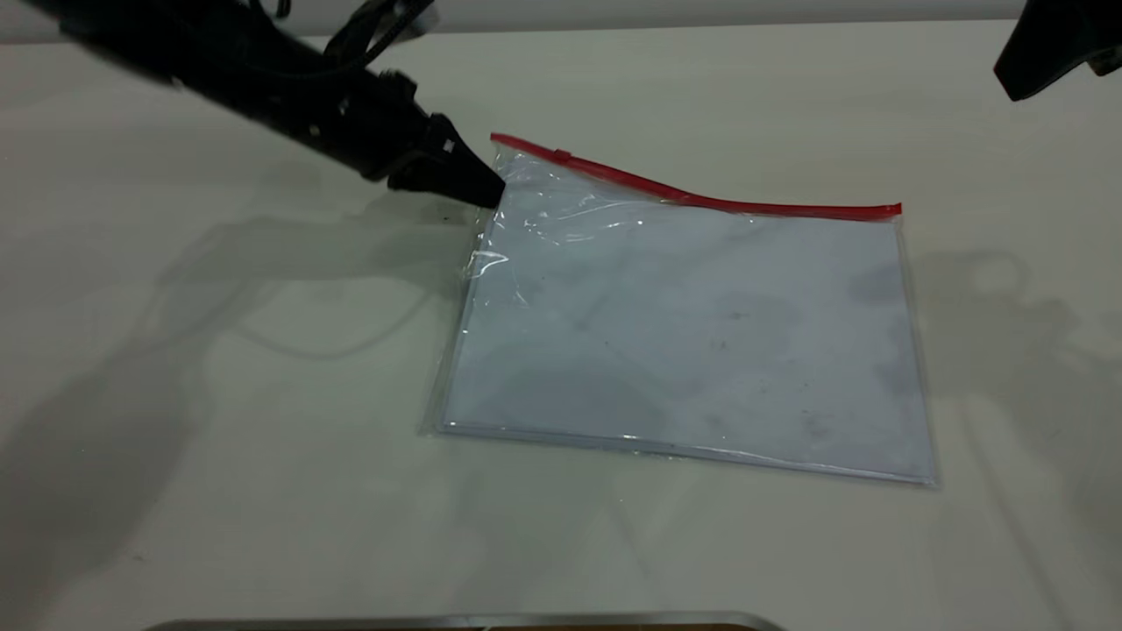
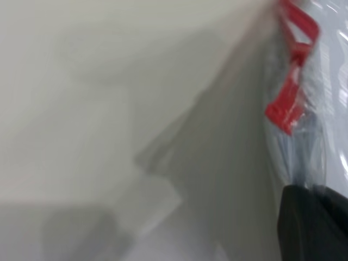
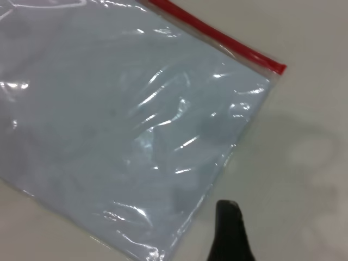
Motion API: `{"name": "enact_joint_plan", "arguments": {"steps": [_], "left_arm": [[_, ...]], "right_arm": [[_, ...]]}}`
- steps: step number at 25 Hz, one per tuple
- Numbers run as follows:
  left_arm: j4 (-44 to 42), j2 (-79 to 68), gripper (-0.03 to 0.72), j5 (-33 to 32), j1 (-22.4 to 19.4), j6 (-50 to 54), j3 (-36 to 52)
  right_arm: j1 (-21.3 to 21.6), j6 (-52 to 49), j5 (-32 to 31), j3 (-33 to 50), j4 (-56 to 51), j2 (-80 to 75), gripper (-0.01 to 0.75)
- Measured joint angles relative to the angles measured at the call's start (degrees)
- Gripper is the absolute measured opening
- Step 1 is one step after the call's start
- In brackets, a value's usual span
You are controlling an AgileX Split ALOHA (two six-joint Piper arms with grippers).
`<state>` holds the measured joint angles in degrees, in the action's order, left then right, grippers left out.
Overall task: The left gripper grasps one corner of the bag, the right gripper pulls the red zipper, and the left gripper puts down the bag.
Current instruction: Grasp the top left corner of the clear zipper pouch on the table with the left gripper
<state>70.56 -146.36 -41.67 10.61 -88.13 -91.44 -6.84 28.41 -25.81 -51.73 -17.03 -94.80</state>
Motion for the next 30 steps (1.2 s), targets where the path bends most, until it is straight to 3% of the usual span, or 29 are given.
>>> {"name": "enact_joint_plan", "arguments": {"steps": [3, 8, 13, 19, 23, 30], "left_arm": [[-9.5, 0.1, 0.009, -5.9, 0.2, 0.0, -5.4], [-17.2, 0.4, 0.009, -13.2, 0.4, 0.3, -13.0], [-17.9, 0.3, 0.009, -13.5, 0.4, 5.8, -14.6], [-17.6, -2.3, 0.037, -11.1, 0.4, 17.5, -14.6], [-17.5, -3.6, 0.147, -8.2, 0.4, 20.4, -14.6], [-16.4, -4.4, 0.483, -4.8, 0.4, 21.0, -14.6]], "right_arm": [[0.0, 5.2, 0.9, 0.0, -4.0, 0.0, 0.585], [0.0, 15.6, 2.6, 0.0, -13.2, 0.0, 0.585], [0.0, 22.2, 2.6, 0.0, -20.1, 0.0, 0.585], [0.0, 23.3, 1.6, 0.0, -21.4, 0.0, 0.585], [0.0, 23.3, 1.2, 0.0, -21.6, 0.0, 0.585], [0.0, 23.4, 1.0, 0.0, -21.6, 0.0, 0.585]]}}
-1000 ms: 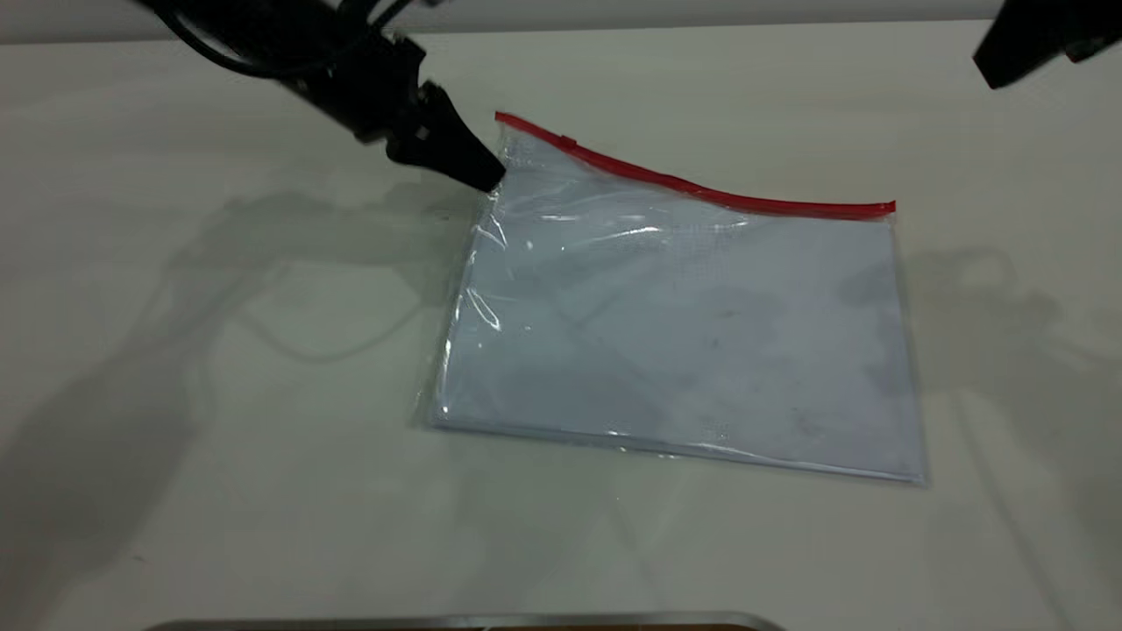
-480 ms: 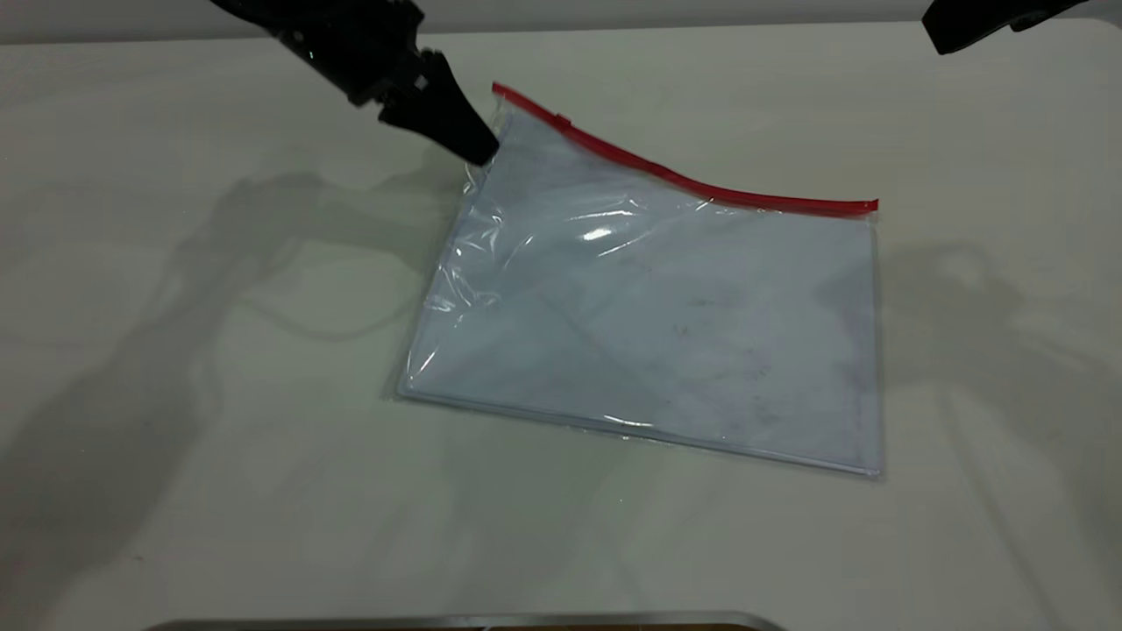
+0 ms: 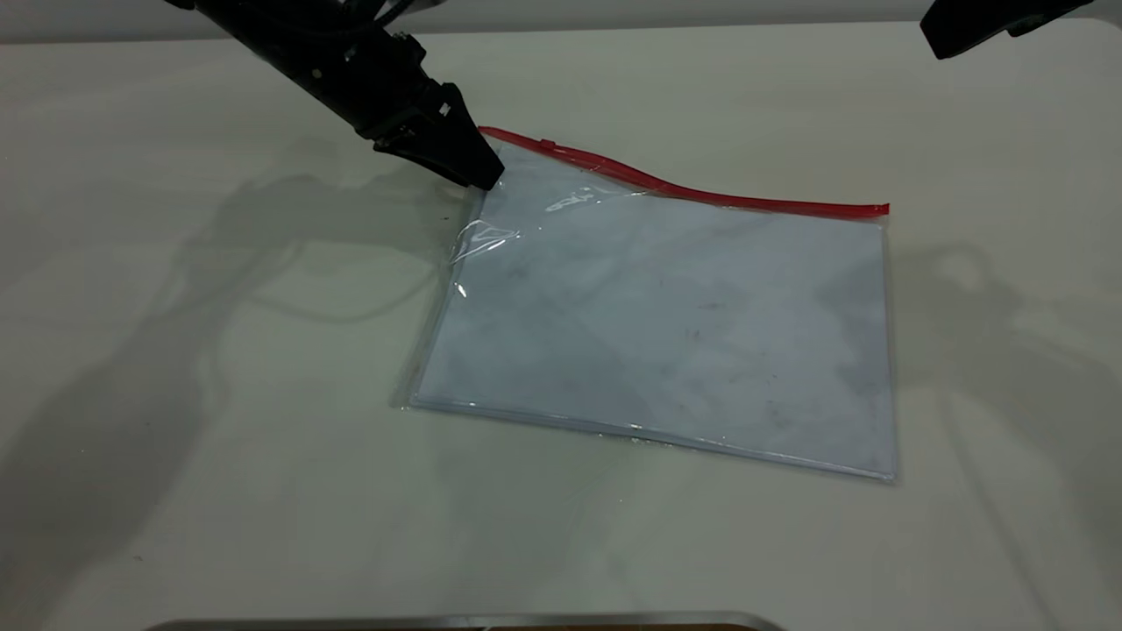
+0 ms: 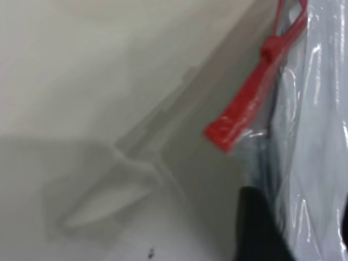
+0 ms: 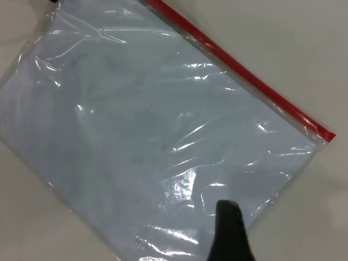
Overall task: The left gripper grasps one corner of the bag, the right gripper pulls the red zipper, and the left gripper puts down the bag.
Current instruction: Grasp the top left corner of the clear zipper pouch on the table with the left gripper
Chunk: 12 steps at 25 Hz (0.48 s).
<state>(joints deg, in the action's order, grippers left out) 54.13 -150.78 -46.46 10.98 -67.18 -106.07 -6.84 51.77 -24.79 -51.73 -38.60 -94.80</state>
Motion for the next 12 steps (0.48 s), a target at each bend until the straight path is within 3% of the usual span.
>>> {"name": "enact_joint_plan", "arguments": {"steps": [4, 12], "left_arm": [[3.4, -1.8, 0.588, 1.9, 0.0, 0.3, 0.0], [6.9, -3.3, 0.582, 4.2, 0.0, 3.1, 0.0]], "right_arm": [[0.0, 0.2, 0.0, 0.0, 0.0, 0.0, 0.585], [0.0, 0.4, 0.0, 0.0, 0.0, 0.0, 0.585]]}}
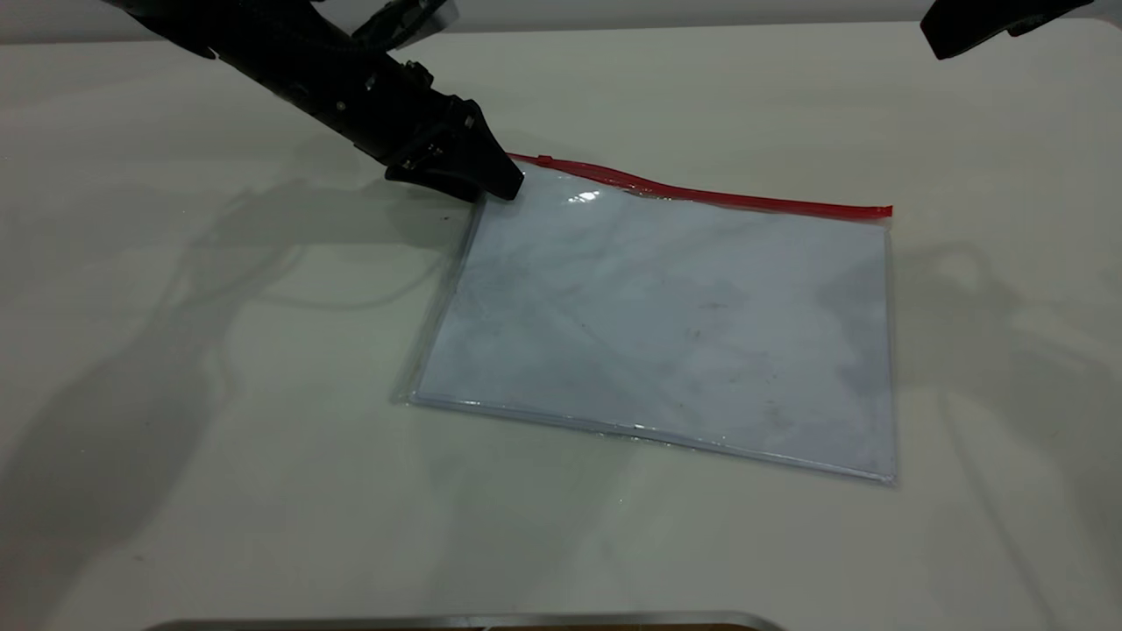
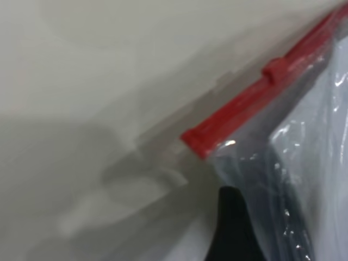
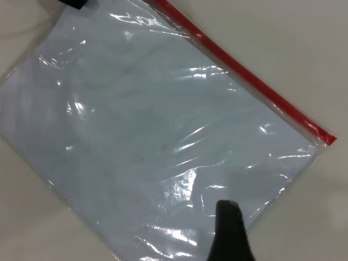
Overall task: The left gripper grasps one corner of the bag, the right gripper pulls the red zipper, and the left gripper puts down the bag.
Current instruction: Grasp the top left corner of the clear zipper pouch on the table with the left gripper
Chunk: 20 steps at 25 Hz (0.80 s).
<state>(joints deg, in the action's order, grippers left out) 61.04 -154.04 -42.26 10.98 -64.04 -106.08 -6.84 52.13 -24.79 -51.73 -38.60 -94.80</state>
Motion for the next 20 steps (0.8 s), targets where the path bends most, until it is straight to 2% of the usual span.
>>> {"name": "enact_joint_plan", "arguments": {"steps": [10, 20], "left_arm": [[0.2, -0.2, 0.580, 1.3, 0.0, 4.4, 0.0], [6.2, -2.5, 0.575, -1.4, 0.0, 4.0, 0.0]], "right_arm": [[0.0, 0.0, 0.0, 0.0, 0.0, 0.0, 0.585], [0.0, 0.0, 0.0, 0.0, 0.0, 0.0, 0.585]]}}
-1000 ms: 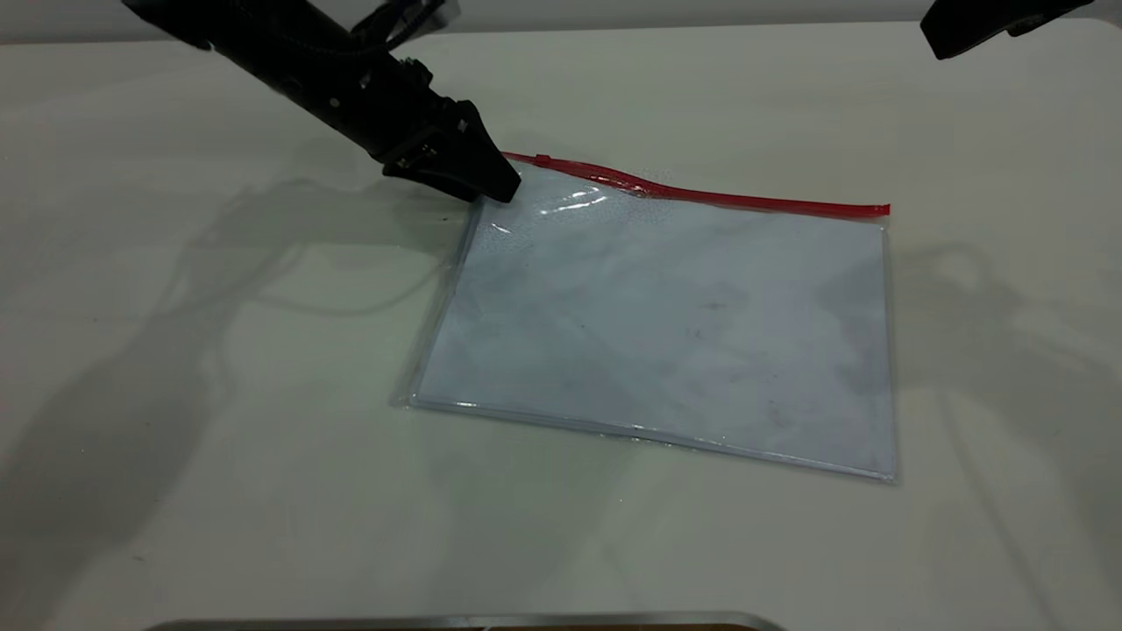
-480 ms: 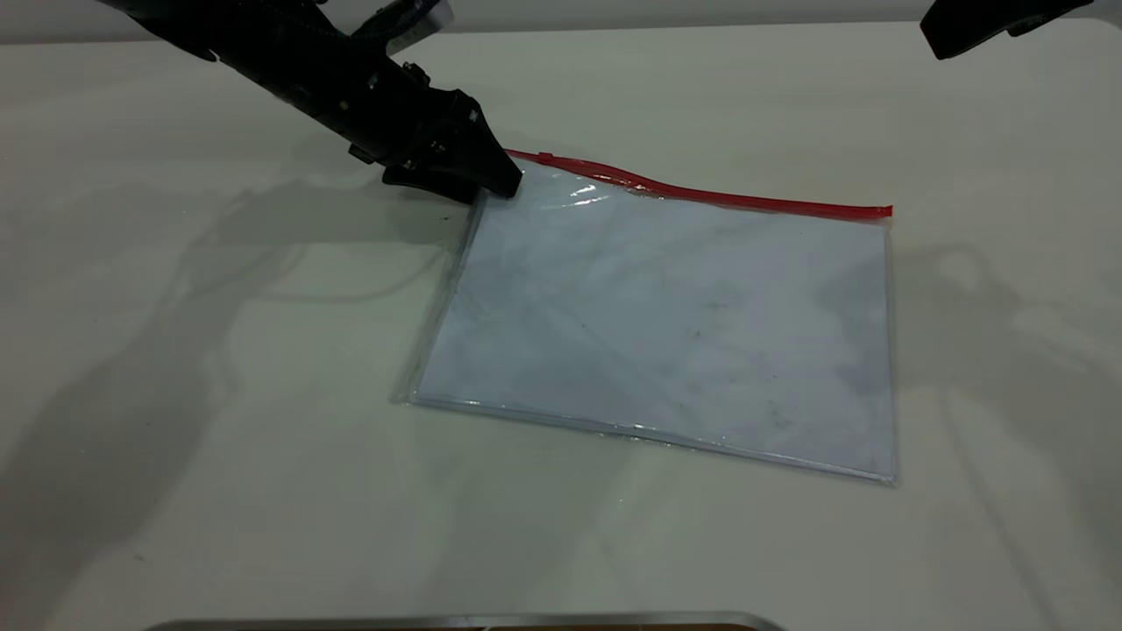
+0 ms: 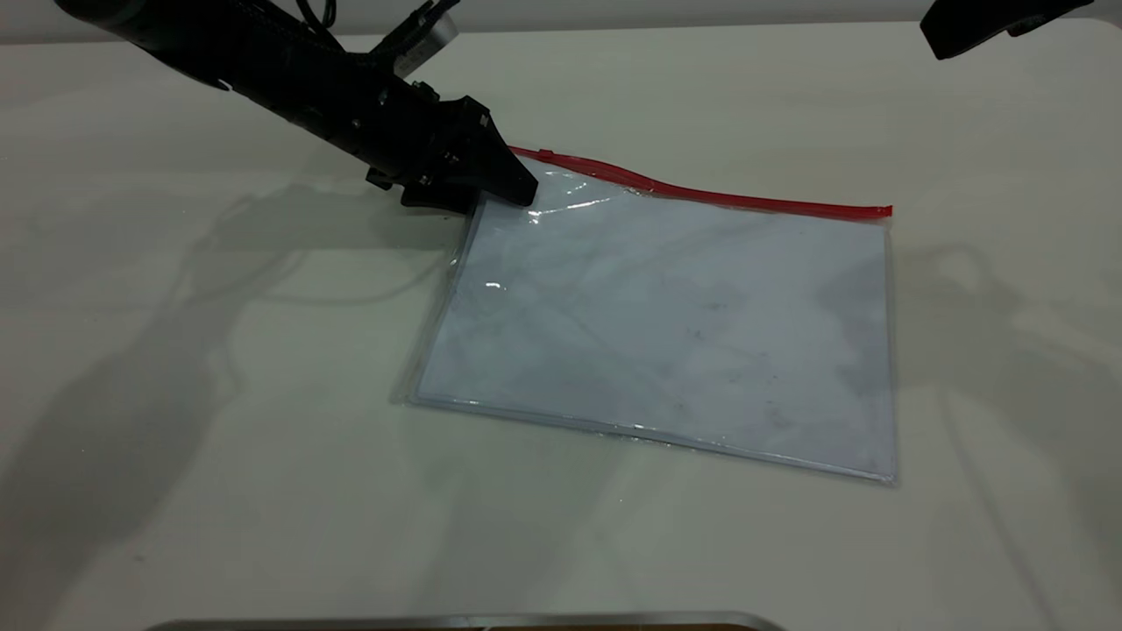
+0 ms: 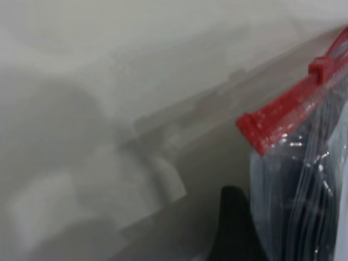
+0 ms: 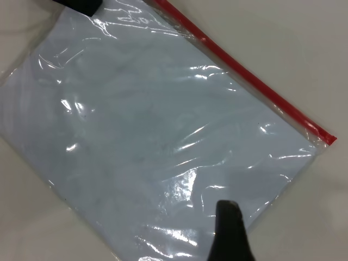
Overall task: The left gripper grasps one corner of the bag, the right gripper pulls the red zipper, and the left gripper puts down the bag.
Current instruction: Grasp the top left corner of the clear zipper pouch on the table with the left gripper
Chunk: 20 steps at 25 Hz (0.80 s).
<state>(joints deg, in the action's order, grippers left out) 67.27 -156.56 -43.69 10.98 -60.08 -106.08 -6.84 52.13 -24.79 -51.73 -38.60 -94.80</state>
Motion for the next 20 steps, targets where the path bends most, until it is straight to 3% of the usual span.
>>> {"name": "enact_joint_plan", "arguments": {"steps": [4, 6, 9, 10, 20], "left_arm": [[0.1, -0.2, 0.486, -0.6, 0.0, -0.5, 0.0], [0.1, -0.2, 0.358, -0.7, 0.0, -1.9, -0.3], [-0.5, -0.4, 0.093, -2.4, 0.0, -5.1, -2.2], [-1.1, -0.5, 0.062, -3.4, 0.0, -6.1, -3.4], [-23.4, -0.7, 0.052, -21.8, 0.5, -7.3, -23.5]], "right_arm": [[0.0, 0.0, 0.0, 0.0, 0.0, 0.0, 0.585], [0.0, 0.0, 0.0, 0.0, 0.0, 0.0, 0.585], [0.0, 0.0, -0.1, 0.0, 0.0, 0.0, 0.585], [0.0, 0.1, -0.1, 0.0, 0.0, 0.0, 0.585], [0.0, 13.5, 2.0, -3.6, -8.4, -5.5, 0.585]]}}
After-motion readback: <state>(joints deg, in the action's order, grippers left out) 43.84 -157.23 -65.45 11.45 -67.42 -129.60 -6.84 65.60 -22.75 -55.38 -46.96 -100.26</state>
